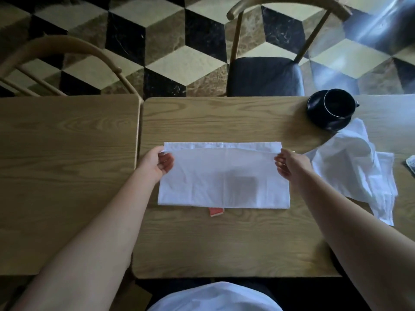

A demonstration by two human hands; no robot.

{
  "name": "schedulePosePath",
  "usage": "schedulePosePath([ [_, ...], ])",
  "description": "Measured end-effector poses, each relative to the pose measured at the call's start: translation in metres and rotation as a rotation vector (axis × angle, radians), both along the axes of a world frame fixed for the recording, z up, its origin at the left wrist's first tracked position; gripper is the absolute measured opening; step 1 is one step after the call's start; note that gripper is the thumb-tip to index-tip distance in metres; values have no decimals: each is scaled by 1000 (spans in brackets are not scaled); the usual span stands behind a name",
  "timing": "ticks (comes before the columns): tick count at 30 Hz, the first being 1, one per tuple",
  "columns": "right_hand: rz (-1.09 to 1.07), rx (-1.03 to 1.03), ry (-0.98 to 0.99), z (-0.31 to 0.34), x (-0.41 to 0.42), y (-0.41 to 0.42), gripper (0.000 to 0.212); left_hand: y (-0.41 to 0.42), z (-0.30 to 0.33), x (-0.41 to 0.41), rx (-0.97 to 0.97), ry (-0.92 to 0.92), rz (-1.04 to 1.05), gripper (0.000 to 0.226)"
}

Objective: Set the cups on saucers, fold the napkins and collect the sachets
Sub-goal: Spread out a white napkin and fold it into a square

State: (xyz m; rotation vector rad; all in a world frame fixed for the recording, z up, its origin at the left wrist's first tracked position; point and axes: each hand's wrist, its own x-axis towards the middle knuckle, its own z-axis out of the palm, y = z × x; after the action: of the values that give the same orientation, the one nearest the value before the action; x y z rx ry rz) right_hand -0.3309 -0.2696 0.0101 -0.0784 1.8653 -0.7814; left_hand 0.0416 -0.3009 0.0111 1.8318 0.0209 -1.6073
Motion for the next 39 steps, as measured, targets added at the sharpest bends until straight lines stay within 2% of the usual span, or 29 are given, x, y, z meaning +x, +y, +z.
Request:
schedulePosePath([
  [5,-1,49,19,-16,1,-20,22,-18,-17,2,59,9,-33,28],
  [10,0,79,8,-33,-4,-29,28,-30,-32,5,104,-69,-131,22],
  [16,5,5,55,-40,-4,-31,26,-43,-37,3,22,-103,-127,25],
  [18,141,-6,263,-42,-6,-27,33,-42,-41,2,-21,-260,-175,18],
  [20,276,40,504,-45,-10,-18,33,-33,-45,2,-71,-511,-277,14],
  [22,350,71,618,-47,-12,-7,38,-19,-46,2,-81,-722,-398,15],
  [24,395,76,664,-51,-15,2,41,-9,-46,-2,-86,-807,-469,16],
  [29,422,92,576,-56,-19,9,24,-3,-47,-5,-46,-852,-524,24],
  [31,444,93,568,-57,-20,6,27,0,-47,-4,-49,-840,-527,21],
  [35,440,22,598,-55,-19,-1,24,7,-49,-1,-132,-844,-499,17],
  [39,424,-39,622,-49,-20,-7,20,-1,-52,1,-255,-863,-596,35],
])
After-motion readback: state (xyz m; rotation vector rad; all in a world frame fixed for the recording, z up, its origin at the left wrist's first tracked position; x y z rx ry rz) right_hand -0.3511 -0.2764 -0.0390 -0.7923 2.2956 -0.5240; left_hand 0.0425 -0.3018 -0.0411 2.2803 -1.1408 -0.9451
